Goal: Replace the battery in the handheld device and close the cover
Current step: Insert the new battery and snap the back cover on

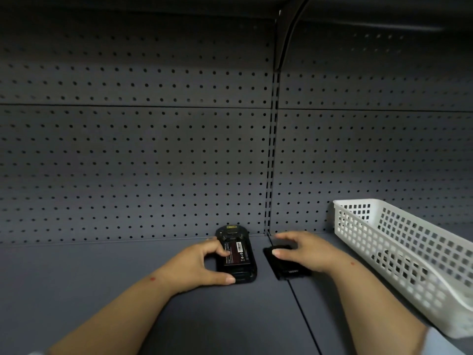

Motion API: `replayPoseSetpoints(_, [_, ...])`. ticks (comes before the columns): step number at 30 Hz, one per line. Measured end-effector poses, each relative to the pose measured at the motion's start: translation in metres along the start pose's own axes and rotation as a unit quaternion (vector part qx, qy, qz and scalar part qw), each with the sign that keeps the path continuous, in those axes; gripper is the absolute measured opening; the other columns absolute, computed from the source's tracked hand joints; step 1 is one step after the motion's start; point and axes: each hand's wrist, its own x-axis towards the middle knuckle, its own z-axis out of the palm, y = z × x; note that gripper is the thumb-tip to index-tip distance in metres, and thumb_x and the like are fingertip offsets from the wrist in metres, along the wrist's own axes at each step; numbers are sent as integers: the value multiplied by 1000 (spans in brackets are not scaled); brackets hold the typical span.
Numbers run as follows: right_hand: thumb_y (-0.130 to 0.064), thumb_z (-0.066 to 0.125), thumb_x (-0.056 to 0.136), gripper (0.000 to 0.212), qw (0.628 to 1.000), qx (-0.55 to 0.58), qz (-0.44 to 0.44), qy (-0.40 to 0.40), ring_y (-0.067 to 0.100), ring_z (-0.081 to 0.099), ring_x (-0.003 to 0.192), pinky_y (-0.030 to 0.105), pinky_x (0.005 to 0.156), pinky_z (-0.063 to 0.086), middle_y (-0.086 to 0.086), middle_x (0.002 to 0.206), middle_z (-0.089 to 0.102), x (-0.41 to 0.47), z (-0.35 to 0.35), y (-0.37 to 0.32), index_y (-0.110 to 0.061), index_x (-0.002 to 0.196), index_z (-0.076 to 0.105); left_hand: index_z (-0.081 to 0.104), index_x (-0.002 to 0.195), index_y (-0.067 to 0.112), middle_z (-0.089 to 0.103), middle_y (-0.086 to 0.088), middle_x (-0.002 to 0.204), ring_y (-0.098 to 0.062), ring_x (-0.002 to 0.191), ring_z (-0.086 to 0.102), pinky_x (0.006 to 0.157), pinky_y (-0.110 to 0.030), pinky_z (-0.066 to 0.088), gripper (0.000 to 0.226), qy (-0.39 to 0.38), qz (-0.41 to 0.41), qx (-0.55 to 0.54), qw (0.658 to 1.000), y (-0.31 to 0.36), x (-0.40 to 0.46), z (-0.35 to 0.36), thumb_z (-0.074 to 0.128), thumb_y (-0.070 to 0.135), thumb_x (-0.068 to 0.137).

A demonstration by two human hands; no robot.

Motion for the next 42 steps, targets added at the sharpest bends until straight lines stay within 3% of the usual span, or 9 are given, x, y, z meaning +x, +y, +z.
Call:
replayPoseSetpoints(9, [-43,70,73,67,999,14,20,-27,11,45,124,23,103,31,-4,138,47,1,2,-1,-28,133,44,60,101,16,49,29,110,32,92,42,77,9,26,43,18,-3,-5,1000,-3,1,1,81,23,64])
replayPoseSetpoints(14, [-17,75,73,54,988,153,12,16,15,55,109,27,99,40,0,122,55,6,1,1,-23,121,54,60,99,21,54,14,121,13,106,46,80,7,27,45,40,-8,-6,999,-5,1,2,83,26,61])
replayPoseSetpoints(18, [8,60,80,32,942,332,15,49,21,59,99,35,99,46,13,111,60,8,-6,1,-20,95,63,60,97,27,56,12,122,7,111,49,82,4,30,47,40,-11,-22,999,-5,1,2,85,30,57])
replayPoseSetpoints(22, [10,56,82,33,858,500,29,111,25,55,110,38,104,42,18,115,58,19,-13,-15,0,114,58,58,99,33,57,13,122,7,111,49,92,-5,33,59,35,-11,-33,999,-4,0,1,81,47,46])
replayPoseSetpoints(27, [2,60,82,28,800,588,47,110,22,64,79,25,54,58,15,91,65,32,5,-53,4,110,57,44,119,34,48,8,135,-3,126,41,110,-26,30,85,25,-37,-47,998,-4,0,-2,82,49,44])
replayPoseSetpoints(29, [2,61,82,29,782,607,64,129,24,64,78,28,51,56,19,97,64,39,17,-60,4,111,56,36,127,32,41,7,141,-7,132,35,112,-30,28,100,26,-47,-55,997,-4,0,-1,81,51,41])
replayPoseSetpoints(33, [-1,63,81,23,792,583,70,165,32,64,93,38,74,55,22,109,64,50,36,-65,-2,104,59,24,137,28,33,5,147,-8,135,29,114,-30,26,115,17,-48,-49,998,-3,0,1,82,52,40])
replayPoseSetpoints(38, [-5,61,84,26,840,519,31,157,25,64,88,30,76,53,9,92,66,46,45,-71,-2,110,58,18,141,25,29,5,150,-8,137,25,114,-28,23,122,10,-44,-38,998,-4,0,2,82,52,40])
replayPoseSetpoints(42, [-9,65,82,26,865,478,22,149,26,63,99,36,91,51,16,108,66,45,48,-69,-6,107,61,17,140,26,29,5,149,-7,136,26,111,-24,22,117,15,-40,-41,998,-2,-1,3,85,43,48])
